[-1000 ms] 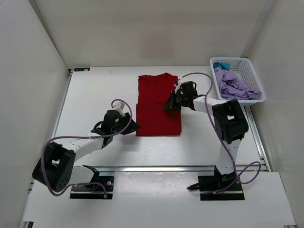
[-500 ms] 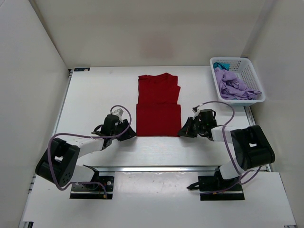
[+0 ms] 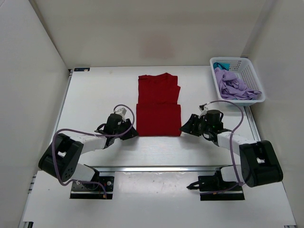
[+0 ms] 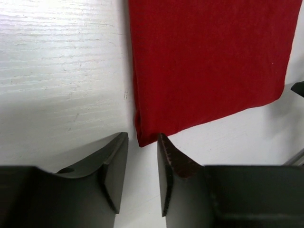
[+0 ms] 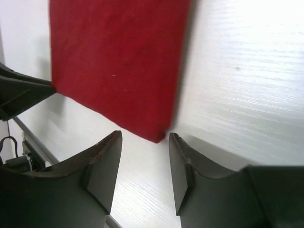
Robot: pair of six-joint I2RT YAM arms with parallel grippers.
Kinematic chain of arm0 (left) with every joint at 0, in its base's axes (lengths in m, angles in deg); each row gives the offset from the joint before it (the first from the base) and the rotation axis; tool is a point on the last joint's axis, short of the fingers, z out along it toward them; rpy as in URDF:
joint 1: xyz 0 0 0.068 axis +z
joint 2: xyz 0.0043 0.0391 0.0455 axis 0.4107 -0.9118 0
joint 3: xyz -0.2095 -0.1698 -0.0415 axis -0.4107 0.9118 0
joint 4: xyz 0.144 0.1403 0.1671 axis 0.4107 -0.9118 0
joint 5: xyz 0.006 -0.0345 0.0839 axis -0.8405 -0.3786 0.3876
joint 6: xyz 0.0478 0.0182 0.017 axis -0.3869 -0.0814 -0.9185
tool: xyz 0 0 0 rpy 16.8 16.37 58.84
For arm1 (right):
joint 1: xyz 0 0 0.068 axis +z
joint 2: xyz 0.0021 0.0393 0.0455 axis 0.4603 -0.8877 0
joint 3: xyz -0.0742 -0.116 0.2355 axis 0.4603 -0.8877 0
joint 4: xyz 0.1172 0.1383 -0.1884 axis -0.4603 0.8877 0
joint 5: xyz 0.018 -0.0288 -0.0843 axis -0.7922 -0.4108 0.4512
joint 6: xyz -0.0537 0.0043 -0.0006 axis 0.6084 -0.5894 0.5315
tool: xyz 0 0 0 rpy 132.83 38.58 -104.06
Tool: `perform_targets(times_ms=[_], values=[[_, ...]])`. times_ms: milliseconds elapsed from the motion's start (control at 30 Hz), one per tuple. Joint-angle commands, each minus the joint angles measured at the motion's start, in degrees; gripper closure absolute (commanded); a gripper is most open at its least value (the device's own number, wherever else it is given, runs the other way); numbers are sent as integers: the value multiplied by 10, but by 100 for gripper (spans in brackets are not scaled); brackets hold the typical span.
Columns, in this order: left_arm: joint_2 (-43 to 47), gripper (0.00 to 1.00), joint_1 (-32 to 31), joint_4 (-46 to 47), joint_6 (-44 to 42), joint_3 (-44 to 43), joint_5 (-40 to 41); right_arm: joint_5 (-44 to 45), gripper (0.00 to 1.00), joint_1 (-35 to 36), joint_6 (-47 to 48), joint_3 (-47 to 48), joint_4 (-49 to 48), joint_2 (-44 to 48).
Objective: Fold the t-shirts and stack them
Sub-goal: Grab one side of the 2/3 rectangular tshirt with both arms
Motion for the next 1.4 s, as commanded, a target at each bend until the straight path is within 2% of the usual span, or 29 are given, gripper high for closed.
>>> perform_targets(times_ms=[0, 200, 300, 333, 400, 500, 633, 700, 867, 933, 1000, 1067, 1167, 1233, 1300, 1367], values=[[-21, 59, -13, -14, -5, -8, 11, 2, 57, -5, 17, -8, 1, -22], [-38, 71, -14, -14, -6, -23, 11, -5, 58, 10, 12, 8, -20, -84], [-39, 82, -14, -12, -3, -26, 12, -16, 71, 12, 6, 23, -36, -114], [-36, 84, -15, -12, -4, -27, 14, -20, 79, 11, 3, 24, -43, -127], [-36, 87, -11, -9, -5, -27, 4, -36, 100, 11, -1, 35, -45, -141], [-16, 98, -18, -19, -9, -30, 10, -29, 100, 20, 3, 31, -32, -127], [53, 100, -29, -83, -24, -13, 23, 7, 99, 50, 4, -11, 16, -36], [103, 100, -32, -108, -19, 26, 15, 22, 100, 71, -2, -43, 43, 15], [286, 100, -90, -247, 10, 97, 5, 79, 100, 203, -62, -137, 176, 205], [364, 100, -103, -302, 41, 123, -4, 96, 100, 258, -110, -150, 214, 309], [437, 100, -115, -337, 63, 123, -16, 130, 100, 304, -153, -139, 264, 362], [468, 100, -111, -349, 82, 107, -23, 135, 100, 293, -148, -105, 294, 381], [428, 100, -78, -346, 46, 17, -33, 91, 100, 215, -76, -32, 302, 352], [352, 100, -37, -320, 18, -69, -43, 52, 100, 132, -13, 13, 294, 292], [290, 100, -23, -278, 7, -123, -47, 31, 99, 80, 20, 66, 280, 242], [222, 100, -25, -239, 4, -186, -1, 7, 100, 21, 52, 116, 261, 170]])
